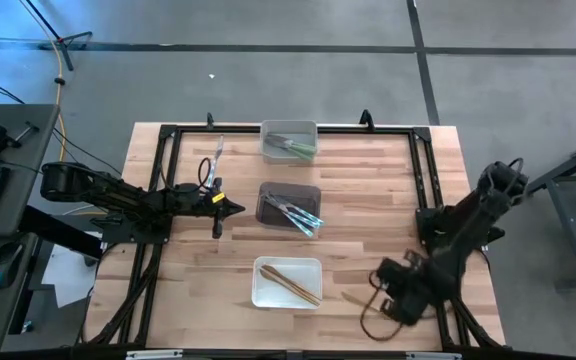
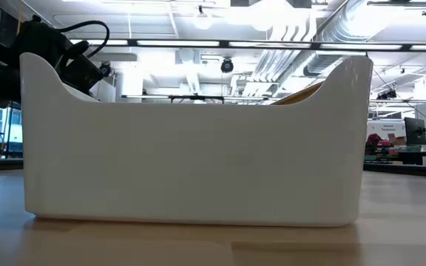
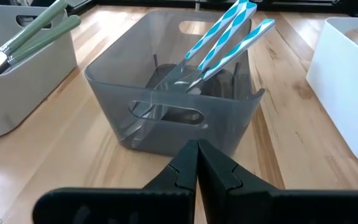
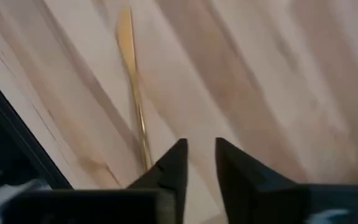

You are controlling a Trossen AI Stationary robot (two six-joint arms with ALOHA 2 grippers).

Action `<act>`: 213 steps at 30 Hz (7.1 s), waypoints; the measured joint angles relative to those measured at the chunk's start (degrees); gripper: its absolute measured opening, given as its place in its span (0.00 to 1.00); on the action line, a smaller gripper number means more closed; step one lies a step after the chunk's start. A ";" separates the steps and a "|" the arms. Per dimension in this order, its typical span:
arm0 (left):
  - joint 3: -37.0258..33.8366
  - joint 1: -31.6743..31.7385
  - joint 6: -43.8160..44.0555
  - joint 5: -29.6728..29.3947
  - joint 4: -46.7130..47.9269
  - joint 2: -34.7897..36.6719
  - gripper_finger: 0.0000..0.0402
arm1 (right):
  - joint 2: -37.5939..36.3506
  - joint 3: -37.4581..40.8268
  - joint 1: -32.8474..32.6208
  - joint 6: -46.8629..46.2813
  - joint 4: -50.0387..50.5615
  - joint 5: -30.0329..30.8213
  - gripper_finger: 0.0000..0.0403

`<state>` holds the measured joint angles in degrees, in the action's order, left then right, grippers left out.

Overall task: Sort silverware by color (type)
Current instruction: Put the gold table knife into the white bin, then put the blue patterned knife into the black bin

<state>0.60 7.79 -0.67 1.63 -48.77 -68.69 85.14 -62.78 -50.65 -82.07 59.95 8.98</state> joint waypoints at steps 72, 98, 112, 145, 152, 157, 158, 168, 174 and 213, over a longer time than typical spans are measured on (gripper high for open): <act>0.00 -0.02 -4.52 0.07 1.39 0.00 0.00 | 14.91 -21.50 11.24 19.27 -1.05 -0.79 0.00; 0.00 -0.02 -5.03 0.09 1.40 0.00 0.00 | 25.24 -25.03 30.62 32.15 -21.03 -26.08 0.00; 0.00 -0.02 -5.03 0.09 1.40 0.00 0.00 | 26.34 -25.03 31.67 32.64 -22.96 -25.76 0.03; 0.00 -0.02 -1.40 -15.21 2.51 0.00 0.03 | 10.49 -9.81 24.48 67.59 -31.77 -6.10 0.00; 2.71 0.11 1.42 -23.47 9.38 0.09 0.13 | -2.70 7.89 28.56 67.15 -45.04 -3.40 0.00; 10.70 0.21 6.14 -24.83 31.81 0.09 0.21 | -11.13 13.86 29.70 68.26 -46.50 1.41 0.00; 12.66 0.38 7.27 -24.85 36.97 0.09 0.23 | -12.44 14.59 29.68 68.70 -46.58 2.26 0.00; 31.39 8.57 19.71 -24.78 79.66 0.11 0.31 | -16.24 16.15 28.80 73.34 -46.47 5.11 0.00; 33.77 20.25 17.34 -15.17 85.61 0.04 0.32 | -16.19 16.15 28.74 73.61 -45.99 5.05 0.00; 33.62 35.32 2.55 -4.85 81.17 -7.35 0.06 | -16.13 16.15 28.74 78.71 -45.73 7.58 0.00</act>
<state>34.22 43.11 1.88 -3.22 32.40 -76.03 69.01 -46.63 -21.91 -3.36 14.22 16.56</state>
